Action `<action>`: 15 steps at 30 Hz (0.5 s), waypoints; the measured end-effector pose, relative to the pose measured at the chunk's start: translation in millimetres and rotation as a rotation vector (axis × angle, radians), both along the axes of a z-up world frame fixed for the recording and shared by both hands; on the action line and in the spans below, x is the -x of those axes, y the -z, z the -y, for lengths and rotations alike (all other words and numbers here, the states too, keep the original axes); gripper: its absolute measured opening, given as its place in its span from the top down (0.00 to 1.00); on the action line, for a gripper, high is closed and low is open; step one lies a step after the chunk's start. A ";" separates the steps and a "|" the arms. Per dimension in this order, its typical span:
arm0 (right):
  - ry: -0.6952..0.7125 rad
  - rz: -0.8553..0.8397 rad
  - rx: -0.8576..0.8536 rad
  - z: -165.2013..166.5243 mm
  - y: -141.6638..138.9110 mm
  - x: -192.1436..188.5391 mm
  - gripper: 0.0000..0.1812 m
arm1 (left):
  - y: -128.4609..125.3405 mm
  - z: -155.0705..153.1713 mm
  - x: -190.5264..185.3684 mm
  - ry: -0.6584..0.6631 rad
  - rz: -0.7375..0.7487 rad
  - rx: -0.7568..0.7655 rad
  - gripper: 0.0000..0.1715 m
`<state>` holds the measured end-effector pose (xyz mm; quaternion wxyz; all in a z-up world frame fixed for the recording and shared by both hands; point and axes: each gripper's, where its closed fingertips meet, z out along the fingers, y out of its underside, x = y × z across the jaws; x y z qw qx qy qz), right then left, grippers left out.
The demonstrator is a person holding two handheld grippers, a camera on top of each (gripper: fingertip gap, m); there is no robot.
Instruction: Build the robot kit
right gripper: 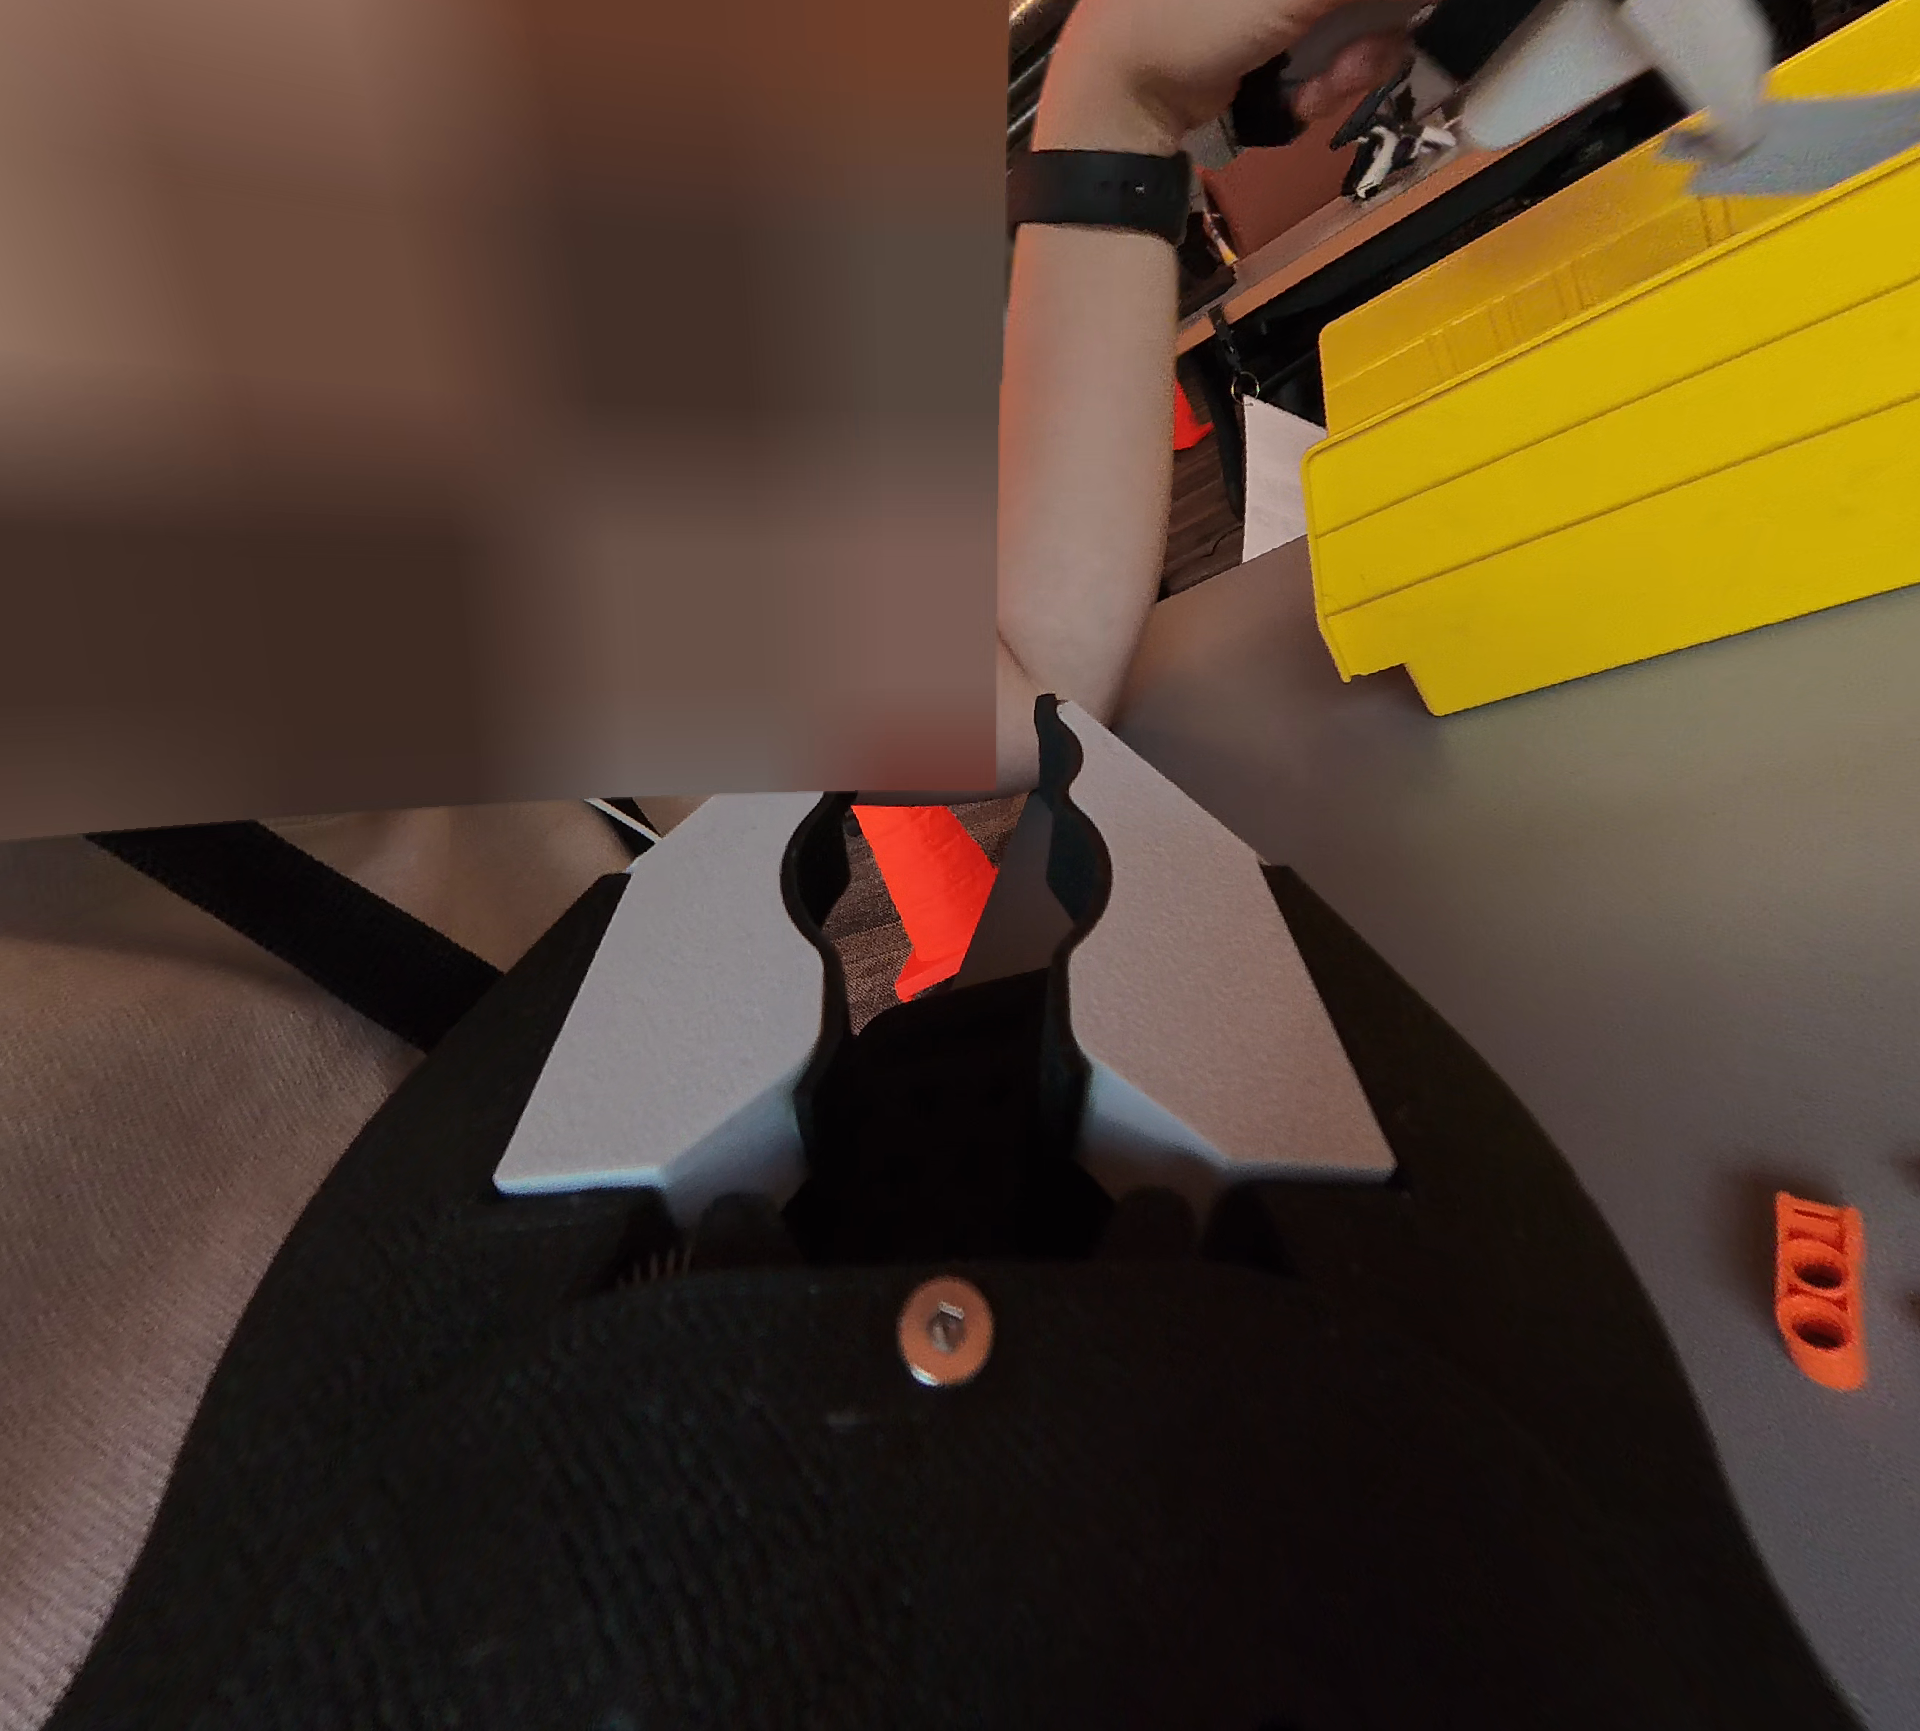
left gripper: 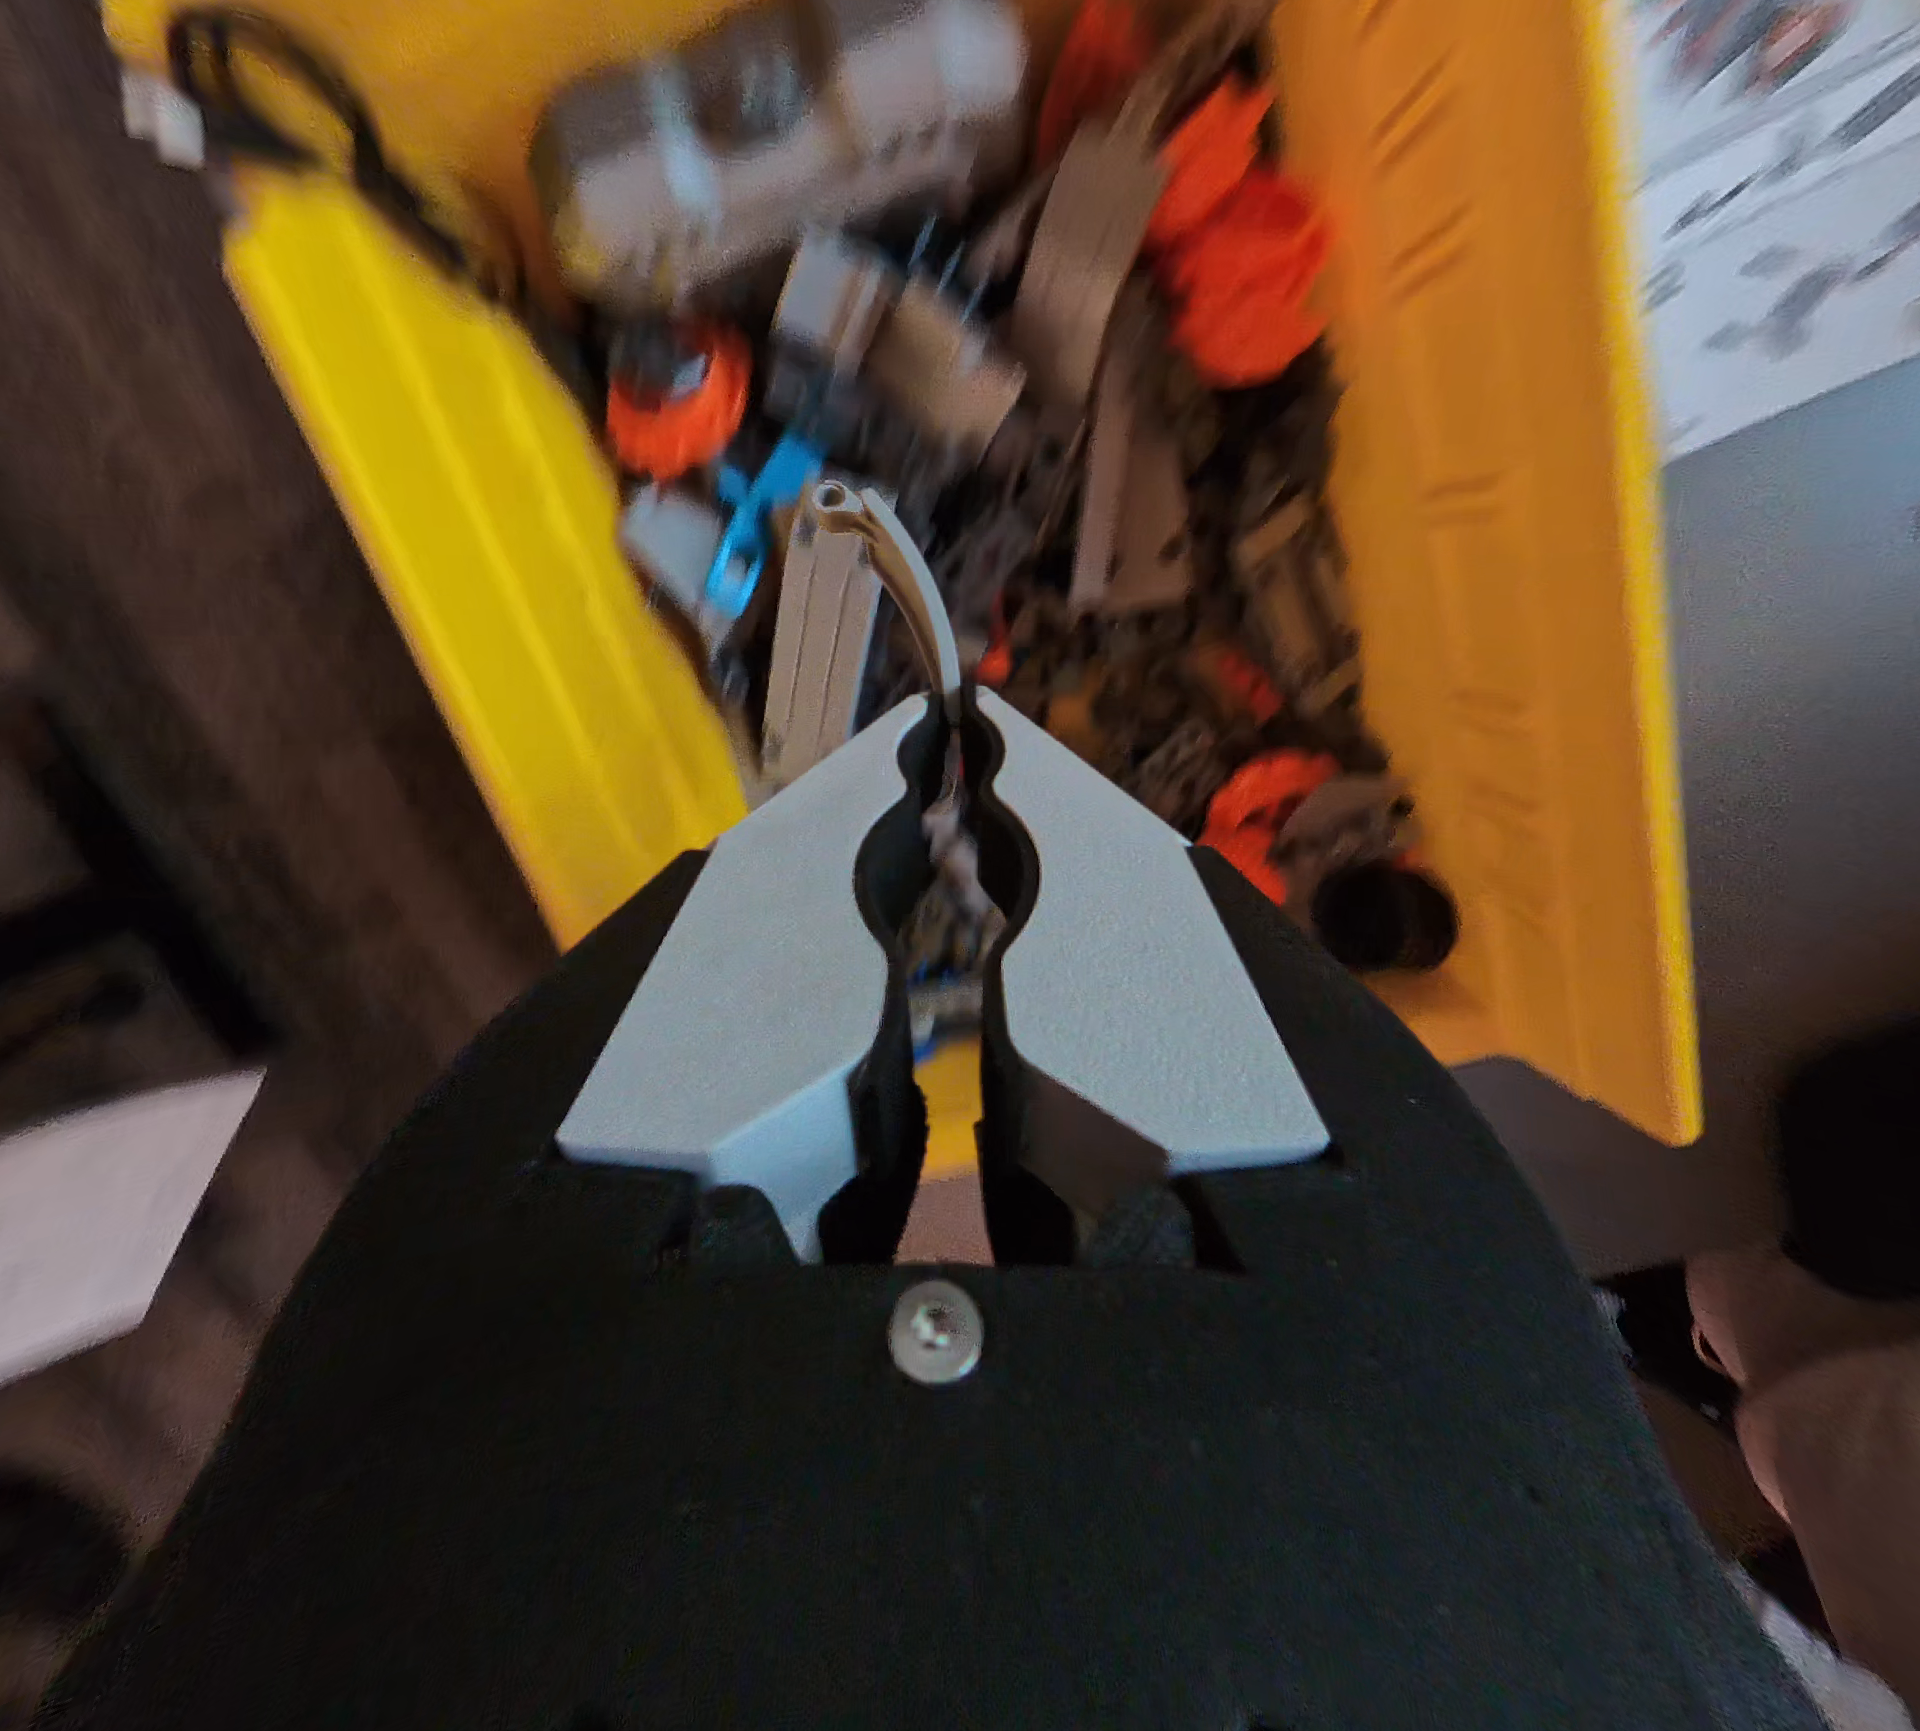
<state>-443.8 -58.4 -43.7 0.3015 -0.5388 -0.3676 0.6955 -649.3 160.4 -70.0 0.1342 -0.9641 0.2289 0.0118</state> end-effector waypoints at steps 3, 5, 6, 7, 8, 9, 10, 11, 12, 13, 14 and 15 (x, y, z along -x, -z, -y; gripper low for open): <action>-0.001 0.000 0.002 0.0 0.1 0.0 0.82 | -1.7 -25.8 -39.0 0.076 0.208 -0.055 1.00; -0.001 -0.002 0.006 -0.4 0.0 -0.2 0.82 | 7.9 -29.4 -45.5 0.078 0.248 -0.018 0.93; -0.001 -0.003 0.008 -0.6 -0.1 -0.4 0.82 | 15.3 -26.5 -39.8 0.061 0.217 0.021 0.90; -0.001 -0.005 0.009 -0.8 -0.3 -0.5 0.82 | 21.9 -20.1 -31.6 0.044 0.176 0.065 0.88; -0.001 -0.005 0.009 -0.9 -0.3 -0.6 0.82 | 25.8 -13.3 -22.2 0.029 0.131 0.098 0.81; -0.001 -0.006 0.011 -0.9 -0.4 -0.6 0.82 | 27.2 -7.7 -10.2 0.005 0.075 0.110 0.76; -0.002 -0.006 0.012 -1.0 -0.4 -0.6 0.82 | 27.1 -1.8 4.0 -0.029 0.014 0.116 0.78; -0.002 -0.006 0.014 -1.1 -0.3 -0.6 0.82 | 26.8 5.6 17.7 -0.064 -0.040 0.129 0.80; -0.002 -0.006 0.015 -1.2 -0.2 -0.6 0.82 | 27.3 13.6 28.3 -0.091 -0.075 0.150 0.83; -0.002 -0.005 0.016 -1.2 -0.1 -0.6 0.82 | 29.8 23.2 35.0 -0.108 -0.088 0.186 0.89; -0.002 -0.005 0.015 -1.1 -0.2 -0.5 0.82 | 34.2 33.2 39.7 -0.118 -0.094 0.235 0.90; -0.002 -0.004 0.014 -1.0 0.0 -0.4 0.82 | 39.0 40.0 44.0 -0.122 -0.103 0.277 0.88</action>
